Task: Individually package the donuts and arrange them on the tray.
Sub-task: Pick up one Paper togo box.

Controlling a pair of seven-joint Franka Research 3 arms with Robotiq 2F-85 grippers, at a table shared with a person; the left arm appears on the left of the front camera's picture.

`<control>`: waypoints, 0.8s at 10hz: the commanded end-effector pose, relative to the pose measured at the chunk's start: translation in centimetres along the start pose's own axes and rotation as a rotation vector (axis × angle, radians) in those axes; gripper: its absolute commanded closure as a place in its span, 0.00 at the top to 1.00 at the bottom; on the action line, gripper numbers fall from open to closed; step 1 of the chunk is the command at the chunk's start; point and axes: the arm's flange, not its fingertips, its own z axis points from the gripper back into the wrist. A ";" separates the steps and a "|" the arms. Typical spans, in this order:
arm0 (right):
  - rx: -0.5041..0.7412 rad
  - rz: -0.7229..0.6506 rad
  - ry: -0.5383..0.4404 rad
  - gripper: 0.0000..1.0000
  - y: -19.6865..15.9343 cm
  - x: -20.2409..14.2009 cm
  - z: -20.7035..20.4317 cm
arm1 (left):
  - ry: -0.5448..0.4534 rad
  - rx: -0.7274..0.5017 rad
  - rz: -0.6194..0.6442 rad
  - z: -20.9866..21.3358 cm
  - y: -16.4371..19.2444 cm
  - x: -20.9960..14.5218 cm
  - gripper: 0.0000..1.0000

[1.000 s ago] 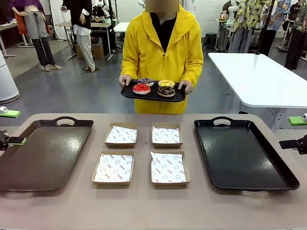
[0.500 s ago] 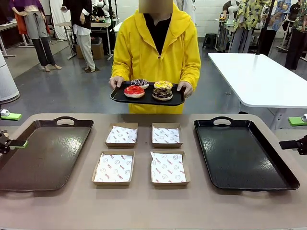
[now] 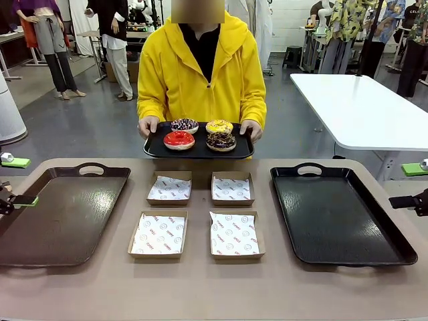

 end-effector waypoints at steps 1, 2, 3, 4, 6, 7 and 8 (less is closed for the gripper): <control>0.003 0.004 -0.001 1.00 0.0 0.1 0.0 | 0.004 -0.014 -0.005 0.1 -0.2 -0.1 1.00; 0.003 0.004 -0.001 1.00 0.0 0.1 0.0 | 0.004 -0.014 -0.005 0.1 -0.2 -0.1 1.00; 0.003 0.004 -0.001 1.00 0.0 0.1 0.0 | 0.004 -0.014 -0.005 0.1 -0.2 -0.1 1.00; 0.003 0.004 -0.001 1.00 0.0 0.1 0.0 | 0.004 -0.014 -0.005 0.1 -0.2 -0.1 1.00; 0.003 0.004 -0.001 1.00 0.0 0.1 0.0 | 0.004 -0.014 -0.005 0.1 -0.2 -0.1 1.00; 0.003 0.004 -0.001 1.00 0.0 0.1 0.0 | 0.004 -0.014 -0.005 0.1 -0.2 -0.1 1.00; 0.003 0.004 -0.001 1.00 0.0 0.1 0.0 | 0.004 -0.014 -0.005 0.1 -0.2 -0.1 1.00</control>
